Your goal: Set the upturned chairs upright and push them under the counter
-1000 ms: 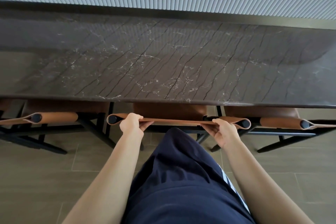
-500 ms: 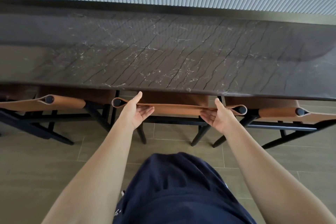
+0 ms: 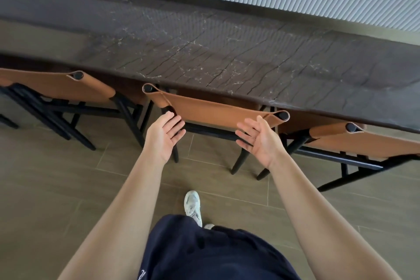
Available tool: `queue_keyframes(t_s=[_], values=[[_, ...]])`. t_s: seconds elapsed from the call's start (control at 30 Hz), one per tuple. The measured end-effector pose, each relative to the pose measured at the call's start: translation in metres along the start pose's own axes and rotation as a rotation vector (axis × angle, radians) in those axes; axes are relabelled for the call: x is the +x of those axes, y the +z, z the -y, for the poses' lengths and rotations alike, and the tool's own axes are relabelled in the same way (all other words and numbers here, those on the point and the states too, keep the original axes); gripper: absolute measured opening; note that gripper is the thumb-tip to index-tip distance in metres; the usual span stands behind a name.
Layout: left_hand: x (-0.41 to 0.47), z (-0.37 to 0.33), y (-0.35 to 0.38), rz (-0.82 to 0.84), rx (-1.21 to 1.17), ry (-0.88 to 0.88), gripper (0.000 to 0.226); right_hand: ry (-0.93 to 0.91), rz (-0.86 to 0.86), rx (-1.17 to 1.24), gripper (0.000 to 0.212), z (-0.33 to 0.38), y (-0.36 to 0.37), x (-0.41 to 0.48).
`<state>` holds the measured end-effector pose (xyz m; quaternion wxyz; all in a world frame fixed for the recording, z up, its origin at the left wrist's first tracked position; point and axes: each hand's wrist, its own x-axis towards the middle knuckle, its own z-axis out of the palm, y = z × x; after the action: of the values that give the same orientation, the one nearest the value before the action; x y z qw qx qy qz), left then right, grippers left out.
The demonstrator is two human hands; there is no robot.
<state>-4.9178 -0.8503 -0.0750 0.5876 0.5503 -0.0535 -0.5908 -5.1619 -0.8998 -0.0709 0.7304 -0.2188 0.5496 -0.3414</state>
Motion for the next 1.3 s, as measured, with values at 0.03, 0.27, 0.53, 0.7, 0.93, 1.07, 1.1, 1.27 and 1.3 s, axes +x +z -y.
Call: queue_keyframes(t_s=[0.03,0.27,0.53,0.7,0.93,1.07,1.1,1.27,1.3], values=[[-0.009,0.003,-0.003,-0.005,0.011,0.021,0.039,-0.02,0.004,-0.014,0.042,-0.002,-0.003,-0.006],[-0.063,0.008,-0.028,-0.048,0.034,0.138,0.032,-0.092,0.028,-0.109,0.033,-0.005,-0.011,-0.04],[-0.083,-0.008,-0.073,-0.097,-0.036,0.175,0.031,-0.066,0.022,-0.219,0.031,-0.031,0.031,-0.058],[-0.081,-0.042,-0.123,-0.129,-0.002,0.184,0.035,-0.066,0.031,-0.239,0.032,-0.054,0.092,-0.061],[-0.076,-0.111,-0.203,-0.125,0.043,0.223,0.034,-0.061,0.042,-0.183,0.031,-0.097,0.184,-0.066],[-0.07,-0.142,-0.247,-0.147,0.043,0.234,0.033,-0.039,0.038,-0.16,0.031,-0.121,0.23,-0.064],[-0.067,-0.148,-0.256,-0.154,0.037,0.234,0.033,-0.032,0.039,-0.162,0.03,-0.125,0.241,-0.062],[-0.048,-0.175,-0.294,-0.165,-0.006,0.225,0.038,-0.017,0.077,-0.214,0.03,-0.132,0.306,-0.047],[-0.044,-0.181,-0.3,-0.163,-0.009,0.221,0.039,-0.016,0.089,-0.23,0.03,-0.133,0.32,-0.043]])
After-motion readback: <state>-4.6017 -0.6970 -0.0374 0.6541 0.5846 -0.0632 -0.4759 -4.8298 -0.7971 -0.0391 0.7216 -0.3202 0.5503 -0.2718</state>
